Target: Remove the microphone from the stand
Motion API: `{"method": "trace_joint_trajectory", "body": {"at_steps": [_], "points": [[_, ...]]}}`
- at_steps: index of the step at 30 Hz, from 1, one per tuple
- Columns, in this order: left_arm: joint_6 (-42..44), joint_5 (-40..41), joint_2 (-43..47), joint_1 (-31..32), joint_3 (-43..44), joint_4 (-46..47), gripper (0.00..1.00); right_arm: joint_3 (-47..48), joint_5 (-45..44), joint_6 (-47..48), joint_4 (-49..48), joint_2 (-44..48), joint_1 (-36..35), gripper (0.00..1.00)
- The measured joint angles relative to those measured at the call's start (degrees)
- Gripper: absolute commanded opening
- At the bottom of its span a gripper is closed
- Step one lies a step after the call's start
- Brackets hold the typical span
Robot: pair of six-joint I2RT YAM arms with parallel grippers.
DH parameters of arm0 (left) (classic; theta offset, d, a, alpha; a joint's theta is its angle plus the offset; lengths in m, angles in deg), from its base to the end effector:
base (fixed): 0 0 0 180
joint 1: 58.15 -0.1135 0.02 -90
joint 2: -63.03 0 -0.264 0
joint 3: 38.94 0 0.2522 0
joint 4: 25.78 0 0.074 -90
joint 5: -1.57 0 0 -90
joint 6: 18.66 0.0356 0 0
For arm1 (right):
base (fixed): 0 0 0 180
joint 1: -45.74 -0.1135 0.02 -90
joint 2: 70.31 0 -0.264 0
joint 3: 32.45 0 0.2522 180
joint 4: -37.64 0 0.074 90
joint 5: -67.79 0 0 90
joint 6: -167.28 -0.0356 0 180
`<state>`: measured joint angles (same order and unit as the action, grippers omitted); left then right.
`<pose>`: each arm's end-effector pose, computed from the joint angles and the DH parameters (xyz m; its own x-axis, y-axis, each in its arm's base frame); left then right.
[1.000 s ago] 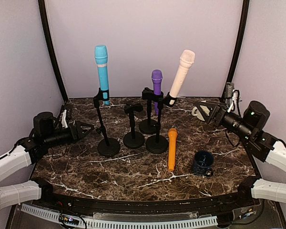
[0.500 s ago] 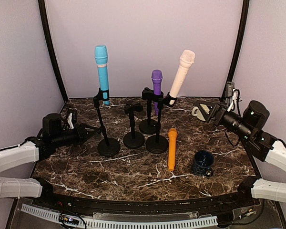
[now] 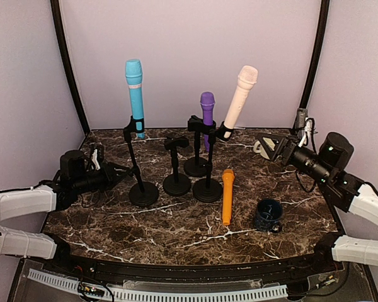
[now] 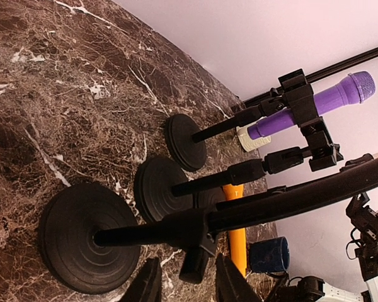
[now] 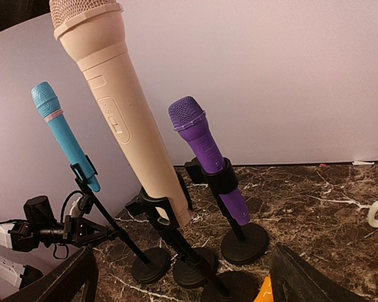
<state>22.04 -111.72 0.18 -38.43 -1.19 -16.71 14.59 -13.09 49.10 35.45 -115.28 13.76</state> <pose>0.2122 -0.0910 0.2120 -0.6757 -0.4975 -0.5440 0.2383 0.5509 -0.7999 0.1617 0.1076 0.3173 -0.2547 0.3907 -0.8846 -0.6089 0.6459 0.4606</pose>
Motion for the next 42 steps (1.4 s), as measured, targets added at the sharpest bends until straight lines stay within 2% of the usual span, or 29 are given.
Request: {"method": "trace_joint_trajectory", "body": {"at_steps": [10, 22, 30, 42], "points": [[-1.1, 0.2, -1.2, -0.3, -1.2, 3.2, 0.27, 0.0, 0.0, -0.2, -0.6, -0.6, 0.0, 0.95], [-2.4, -0.1, -1.3, -0.3, -2.3, 6.3, 0.09, 0.0, 0.0, -0.2, -0.7, -0.5, 0.0, 0.95], [-2.5, -0.3, -1.3, -0.3, -2.6, 6.8, 0.01, 0.0, 0.0, -0.6, -0.6, 0.0, 0.0, 0.95], [-4.0, -1.4, -2.2, -0.5, -2.8, 8.2, 0.0, 0.0, -0.2, -1.1, -0.3, 1.0, 0.0, 0.95]]}}
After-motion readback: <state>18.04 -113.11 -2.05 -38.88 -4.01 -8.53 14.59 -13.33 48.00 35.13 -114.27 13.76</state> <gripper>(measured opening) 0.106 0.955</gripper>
